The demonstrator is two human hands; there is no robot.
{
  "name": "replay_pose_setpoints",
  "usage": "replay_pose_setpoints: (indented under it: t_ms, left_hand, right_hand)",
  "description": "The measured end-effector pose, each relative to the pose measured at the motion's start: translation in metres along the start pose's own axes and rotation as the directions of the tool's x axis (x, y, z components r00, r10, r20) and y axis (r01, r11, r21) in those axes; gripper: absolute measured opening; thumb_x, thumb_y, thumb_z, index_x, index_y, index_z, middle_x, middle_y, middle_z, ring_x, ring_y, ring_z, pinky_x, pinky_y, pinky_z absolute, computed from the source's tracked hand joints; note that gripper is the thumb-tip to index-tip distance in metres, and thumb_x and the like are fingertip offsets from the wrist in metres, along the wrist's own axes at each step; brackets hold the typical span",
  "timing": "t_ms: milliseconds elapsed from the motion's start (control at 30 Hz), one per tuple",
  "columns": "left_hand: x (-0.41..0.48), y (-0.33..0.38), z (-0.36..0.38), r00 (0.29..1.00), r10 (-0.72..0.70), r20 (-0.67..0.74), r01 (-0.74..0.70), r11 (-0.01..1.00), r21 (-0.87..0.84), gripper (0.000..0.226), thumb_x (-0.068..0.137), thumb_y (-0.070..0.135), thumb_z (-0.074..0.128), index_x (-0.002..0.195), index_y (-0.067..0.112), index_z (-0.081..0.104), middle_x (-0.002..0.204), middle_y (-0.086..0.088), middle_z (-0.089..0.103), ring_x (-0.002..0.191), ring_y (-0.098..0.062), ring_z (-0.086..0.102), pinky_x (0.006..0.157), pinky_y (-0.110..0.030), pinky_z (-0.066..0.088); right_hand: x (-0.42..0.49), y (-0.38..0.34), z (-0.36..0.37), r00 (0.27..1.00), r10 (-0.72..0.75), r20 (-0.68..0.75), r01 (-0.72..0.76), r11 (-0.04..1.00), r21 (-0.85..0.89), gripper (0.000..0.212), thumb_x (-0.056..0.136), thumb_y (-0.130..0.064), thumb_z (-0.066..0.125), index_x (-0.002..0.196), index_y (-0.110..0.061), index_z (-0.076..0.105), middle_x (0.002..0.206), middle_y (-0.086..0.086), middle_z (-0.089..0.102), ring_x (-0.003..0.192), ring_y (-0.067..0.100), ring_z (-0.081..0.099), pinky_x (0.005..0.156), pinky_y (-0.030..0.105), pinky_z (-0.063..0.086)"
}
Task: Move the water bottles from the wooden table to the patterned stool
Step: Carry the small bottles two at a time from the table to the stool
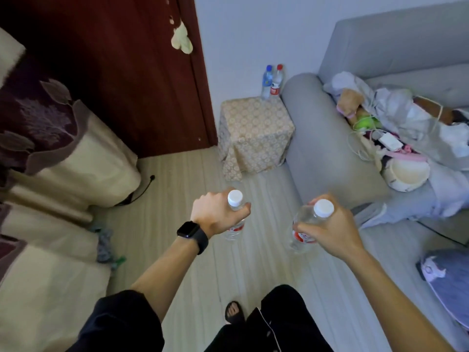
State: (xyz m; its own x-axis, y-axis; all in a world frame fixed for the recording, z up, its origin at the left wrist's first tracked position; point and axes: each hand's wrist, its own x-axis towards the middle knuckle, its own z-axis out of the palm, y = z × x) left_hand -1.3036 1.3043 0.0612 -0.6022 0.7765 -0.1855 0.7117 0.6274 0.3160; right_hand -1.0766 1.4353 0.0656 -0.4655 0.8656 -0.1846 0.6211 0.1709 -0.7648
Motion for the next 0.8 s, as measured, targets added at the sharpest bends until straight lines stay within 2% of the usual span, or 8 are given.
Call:
replay_pose_setpoints:
  t_ms: [100,200,367,467,533,633,800]
  left_hand:
    - [0.063,0.014,0.006,0.999,0.016,0.042,-0.017,1.0,0.011,0.043,0.08,0.073,0.046,0.089,0.033,0.057,0.062,0.011,0.054,0.066,-0.019,0.055,0.056,-0.026,0.038]
    - [0.126,0.033,0.013,0.998,0.015,0.061,-0.016,1.0,0.022,0.046,0.077,0.075,0.043,0.088,0.032,0.055,0.072,0.009,0.063,0.072,-0.02,0.061,0.061,-0.028,0.047]
    - [0.218,0.064,0.008,0.994,-0.043,0.099,0.043,0.999,0.005,0.039,0.079,0.072,0.048,0.094,0.036,0.055,0.074,0.013,0.062,0.072,-0.016,0.057,0.062,-0.027,0.041]
    - [0.262,0.072,0.005,0.989,-0.098,0.107,0.103,0.993,-0.048,0.04,0.078,0.074,0.048,0.102,0.042,0.055,0.085,0.013,0.066,0.075,-0.016,0.056,0.064,-0.027,0.04]
    - [0.294,0.075,0.007,0.986,-0.108,0.127,0.116,0.992,-0.057,0.042,0.078,0.075,0.048,0.104,0.042,0.055,0.092,0.012,0.069,0.074,-0.015,0.054,0.064,-0.027,0.041]
    - [0.343,0.077,0.011,0.981,-0.106,0.16,0.115,0.992,-0.047,0.043,0.08,0.075,0.048,0.105,0.042,0.056,0.095,0.012,0.07,0.08,-0.018,0.061,0.067,-0.028,0.047]
    - [0.438,0.076,0.018,0.971,-0.06,0.232,0.076,0.995,-0.058,0.042,0.081,0.077,0.044,0.102,0.041,0.056,0.088,0.009,0.069,0.084,-0.02,0.066,0.069,-0.032,0.054]
  right_hand:
    - [0.055,0.012,-0.003,0.999,0.039,0.019,-0.04,0.999,0.022,0.046,0.057,-0.02,0.092,0.089,-0.024,0.058,0.078,-0.01,0.068,0.075,0.004,0.064,0.06,0.021,0.046]
    - [0.116,0.018,-0.007,0.997,0.052,0.054,-0.052,0.999,0.01,0.046,0.06,-0.019,0.09,0.092,-0.024,0.057,0.078,-0.009,0.067,0.071,-0.002,0.061,0.054,0.015,0.042]
    - [0.222,0.021,-0.014,0.984,0.069,0.162,-0.069,0.998,-0.01,0.049,0.058,-0.023,0.086,0.092,-0.032,0.052,0.078,-0.011,0.066,0.07,0.004,0.062,0.059,0.026,0.047]
    - [0.278,0.017,-0.018,0.978,0.063,0.198,-0.055,0.997,-0.046,0.05,0.056,-0.027,0.086,0.092,-0.032,0.051,0.079,-0.013,0.066,0.073,0.007,0.063,0.063,0.036,0.052]
    - [0.312,0.012,-0.02,0.979,0.061,0.195,-0.054,0.998,-0.044,0.049,0.057,-0.025,0.087,0.091,-0.031,0.052,0.08,-0.013,0.066,0.073,0.005,0.062,0.063,0.033,0.051]
    - [0.361,0.004,-0.02,0.973,0.058,0.223,-0.044,0.997,-0.065,0.047,0.058,-0.028,0.086,0.091,-0.029,0.053,0.082,-0.013,0.065,0.074,0.001,0.06,0.058,0.025,0.045]
    - [0.45,-0.005,-0.007,0.966,0.078,0.245,-0.06,0.995,-0.08,0.046,0.055,-0.033,0.083,0.09,-0.029,0.053,0.077,-0.01,0.064,0.069,0.0,0.06,0.053,0.019,0.044]
